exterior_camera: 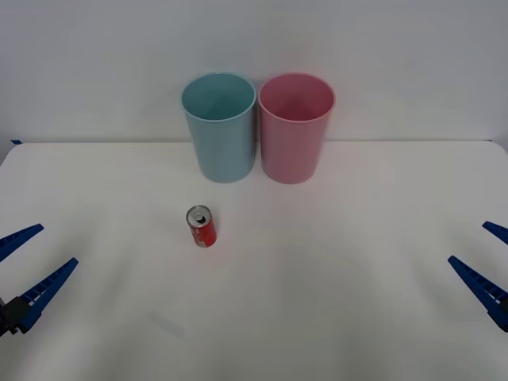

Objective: Grasp the object on the table and drop it into the matching bin: aluminum can to the light blue bin, PET bottle to the pink bin.

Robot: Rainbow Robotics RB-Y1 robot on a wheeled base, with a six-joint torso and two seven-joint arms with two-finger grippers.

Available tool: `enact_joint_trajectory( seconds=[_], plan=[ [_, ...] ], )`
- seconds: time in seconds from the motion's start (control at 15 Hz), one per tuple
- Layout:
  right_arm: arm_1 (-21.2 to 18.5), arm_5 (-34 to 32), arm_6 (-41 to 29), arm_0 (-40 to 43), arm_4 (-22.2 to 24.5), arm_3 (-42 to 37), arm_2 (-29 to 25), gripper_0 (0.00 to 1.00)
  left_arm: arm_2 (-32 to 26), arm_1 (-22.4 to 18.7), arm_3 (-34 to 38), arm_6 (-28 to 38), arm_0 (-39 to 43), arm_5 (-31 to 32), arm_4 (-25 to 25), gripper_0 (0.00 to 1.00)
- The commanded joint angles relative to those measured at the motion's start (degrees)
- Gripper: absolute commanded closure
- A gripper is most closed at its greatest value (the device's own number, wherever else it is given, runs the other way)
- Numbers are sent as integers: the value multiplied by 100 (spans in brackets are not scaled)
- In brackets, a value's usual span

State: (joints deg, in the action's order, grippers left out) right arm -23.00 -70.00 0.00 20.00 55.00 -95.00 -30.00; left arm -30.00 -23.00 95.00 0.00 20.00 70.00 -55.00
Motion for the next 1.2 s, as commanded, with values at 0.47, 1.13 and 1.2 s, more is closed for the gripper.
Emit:
enact_joint_trajectory(
  seconds=[0.47,1.13,1.2],
  plan=[
    [0,0,0,0,0,0,0,0,-6,59,-104,-26,48,-118,103,0],
    [0,0,0,0,0,0,0,0,477,68,-139,-334,241,-786,-187,0],
    [0,0,0,0,0,0,0,0,521,68,-201,-448,259,-786,-195,0]
  ],
)
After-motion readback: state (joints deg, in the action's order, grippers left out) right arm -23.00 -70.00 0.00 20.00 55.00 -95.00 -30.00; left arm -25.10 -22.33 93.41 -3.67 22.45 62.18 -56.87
